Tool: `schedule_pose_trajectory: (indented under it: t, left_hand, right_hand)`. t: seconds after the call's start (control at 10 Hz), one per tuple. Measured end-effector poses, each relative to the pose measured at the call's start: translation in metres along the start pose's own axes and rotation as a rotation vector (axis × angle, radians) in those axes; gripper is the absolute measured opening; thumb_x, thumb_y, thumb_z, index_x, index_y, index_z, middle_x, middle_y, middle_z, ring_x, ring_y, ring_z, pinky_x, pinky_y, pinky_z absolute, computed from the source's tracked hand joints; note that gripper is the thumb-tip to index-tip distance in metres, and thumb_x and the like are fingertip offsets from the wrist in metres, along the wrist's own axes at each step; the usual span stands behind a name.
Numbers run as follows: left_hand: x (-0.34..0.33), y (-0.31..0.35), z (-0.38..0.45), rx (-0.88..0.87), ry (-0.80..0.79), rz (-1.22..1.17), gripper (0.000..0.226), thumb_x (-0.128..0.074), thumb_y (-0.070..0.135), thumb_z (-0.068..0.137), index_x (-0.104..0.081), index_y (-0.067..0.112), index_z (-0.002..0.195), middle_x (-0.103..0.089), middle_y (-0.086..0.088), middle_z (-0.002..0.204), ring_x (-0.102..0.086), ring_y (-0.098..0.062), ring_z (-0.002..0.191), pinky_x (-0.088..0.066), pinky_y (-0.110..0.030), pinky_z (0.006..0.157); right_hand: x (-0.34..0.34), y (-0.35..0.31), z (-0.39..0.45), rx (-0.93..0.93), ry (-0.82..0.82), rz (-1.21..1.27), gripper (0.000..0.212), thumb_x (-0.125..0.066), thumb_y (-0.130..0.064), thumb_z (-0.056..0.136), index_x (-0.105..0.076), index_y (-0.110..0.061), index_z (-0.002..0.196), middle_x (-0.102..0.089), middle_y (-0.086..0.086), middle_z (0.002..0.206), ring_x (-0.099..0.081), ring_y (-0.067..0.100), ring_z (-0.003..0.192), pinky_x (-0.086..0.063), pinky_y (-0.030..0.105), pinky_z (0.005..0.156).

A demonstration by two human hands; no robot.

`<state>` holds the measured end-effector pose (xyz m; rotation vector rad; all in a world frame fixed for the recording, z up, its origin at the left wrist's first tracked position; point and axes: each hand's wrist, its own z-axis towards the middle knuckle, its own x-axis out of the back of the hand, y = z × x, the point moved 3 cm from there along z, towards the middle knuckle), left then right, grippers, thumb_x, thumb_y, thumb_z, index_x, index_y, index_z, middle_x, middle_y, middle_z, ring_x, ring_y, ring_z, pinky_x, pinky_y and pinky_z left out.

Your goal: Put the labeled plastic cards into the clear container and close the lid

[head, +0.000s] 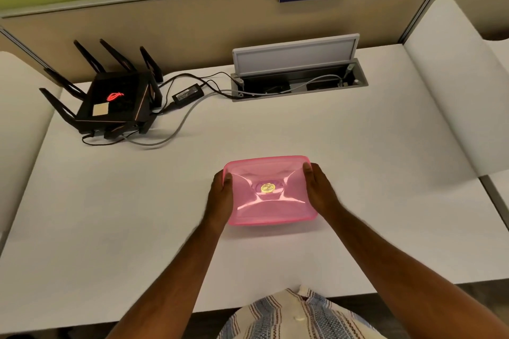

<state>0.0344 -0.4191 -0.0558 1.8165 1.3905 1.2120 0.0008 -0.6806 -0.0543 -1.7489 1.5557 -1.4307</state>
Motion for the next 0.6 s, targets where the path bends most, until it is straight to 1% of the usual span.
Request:
schedule_pose_trajectory:
  t: [0.1,0.2,0.3,0.4,0.5,0.6]
  left_hand:
    - [0.001,-0.001,0.001,-0.002,-0.007,0.012,0.04,-0.037,0.034,0.11,-0.048,0.023,0.147,-0.058,-0.001,0.144,-0.056,-0.022,0.13,-0.044,-0.042,0.113]
    - [0.003,-0.001,0.001,0.005,-0.017,-0.005,0.04,-0.038,0.035,0.11,-0.048,0.025,0.147,-0.057,0.0,0.144,-0.055,-0.021,0.129,-0.044,-0.04,0.112]
    - [0.008,-0.004,-0.001,0.035,-0.01,-0.03,0.043,-0.041,0.037,0.11,-0.046,0.024,0.15,-0.055,0.0,0.145,-0.054,-0.021,0.128,-0.045,-0.038,0.108]
    - [0.009,-0.006,-0.005,0.041,-0.025,-0.012,0.044,-0.042,0.04,0.109,-0.046,0.023,0.15,-0.056,-0.001,0.145,-0.054,-0.023,0.131,-0.044,-0.041,0.112]
    - [0.013,-0.002,-0.006,0.021,-0.026,0.01,0.047,-0.045,0.039,0.108,-0.043,0.022,0.152,-0.053,-0.001,0.15,-0.053,-0.025,0.136,-0.043,-0.045,0.115]
    - [0.019,0.005,-0.005,-0.058,0.014,0.062,0.048,-0.046,0.035,0.109,-0.04,0.022,0.154,-0.047,0.001,0.156,-0.049,-0.022,0.14,-0.042,-0.042,0.116]
  right_hand:
    - [0.0,0.002,0.002,0.014,0.009,-0.035,0.04,-0.028,-0.05,0.108,-0.054,-0.02,0.108,-0.061,-0.004,0.092,-0.06,0.018,0.086,-0.042,0.03,0.071]
    - [0.003,0.004,0.004,0.023,-0.014,-0.024,0.042,-0.028,-0.053,0.107,-0.055,-0.02,0.111,-0.062,-0.007,0.094,-0.061,0.017,0.089,-0.044,0.031,0.074]
    - [0.007,0.007,0.004,0.006,-0.029,0.021,0.046,-0.031,-0.054,0.107,-0.056,-0.021,0.126,-0.066,-0.001,0.111,-0.064,0.019,0.102,-0.048,0.036,0.088]
    - [0.012,0.01,0.001,0.03,-0.053,0.006,0.044,-0.033,-0.053,0.107,-0.059,-0.021,0.122,-0.067,-0.005,0.108,-0.066,0.019,0.102,-0.051,0.035,0.088]
    - [0.014,0.007,-0.002,0.06,-0.069,-0.021,0.046,-0.032,-0.055,0.106,-0.056,-0.024,0.131,-0.067,-0.006,0.113,-0.066,0.017,0.105,-0.051,0.036,0.091]
    - [0.018,-0.003,-0.005,0.114,-0.047,-0.028,0.045,-0.029,-0.059,0.105,-0.055,-0.035,0.133,-0.067,-0.011,0.117,-0.065,0.009,0.107,-0.049,0.033,0.092]
